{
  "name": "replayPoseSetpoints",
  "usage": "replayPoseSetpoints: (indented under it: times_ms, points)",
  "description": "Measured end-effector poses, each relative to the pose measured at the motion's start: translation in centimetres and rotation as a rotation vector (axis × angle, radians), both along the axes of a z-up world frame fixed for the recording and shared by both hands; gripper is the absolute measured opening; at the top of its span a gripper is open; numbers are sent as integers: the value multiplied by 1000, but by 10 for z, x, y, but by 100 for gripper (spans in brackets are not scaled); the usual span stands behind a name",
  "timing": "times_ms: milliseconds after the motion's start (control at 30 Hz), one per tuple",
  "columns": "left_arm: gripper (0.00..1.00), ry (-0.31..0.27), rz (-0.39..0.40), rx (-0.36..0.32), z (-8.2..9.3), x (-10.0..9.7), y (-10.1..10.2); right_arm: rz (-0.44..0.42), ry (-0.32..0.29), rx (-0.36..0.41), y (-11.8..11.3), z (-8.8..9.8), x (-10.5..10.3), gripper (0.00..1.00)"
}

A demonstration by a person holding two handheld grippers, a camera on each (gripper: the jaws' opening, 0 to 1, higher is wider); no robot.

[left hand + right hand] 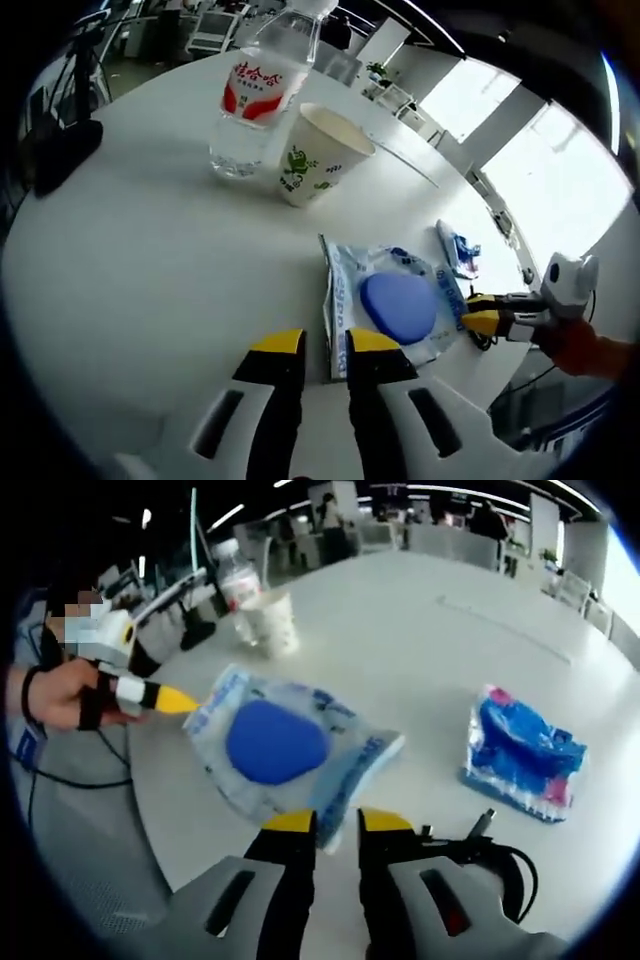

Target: Arrange the tabletop items into an orderly group along one side of the table until the central work area is clear of visible clutter.

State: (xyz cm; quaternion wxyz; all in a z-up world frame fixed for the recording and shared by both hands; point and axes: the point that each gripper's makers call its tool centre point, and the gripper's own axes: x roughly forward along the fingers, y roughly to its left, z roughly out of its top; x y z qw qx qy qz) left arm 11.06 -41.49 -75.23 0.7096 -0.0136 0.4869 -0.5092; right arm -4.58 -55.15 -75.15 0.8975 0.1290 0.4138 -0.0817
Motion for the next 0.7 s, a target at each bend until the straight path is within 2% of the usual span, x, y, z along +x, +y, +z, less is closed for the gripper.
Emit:
replayPoseSetpoints:
  times_ms: [233, 467, 700]
  points:
    - [15, 0, -6, -16, 1, -1, 8, -66, -41, 31, -3, 6, -3, 15]
    - [16, -16, -44, -15, 0, -7, 9, -140, -78, 67, -5, 5, -3, 15]
    - [17, -2, -48, -19, 0, -12, 6, -210, -107, 106, -10, 4, -4, 17]
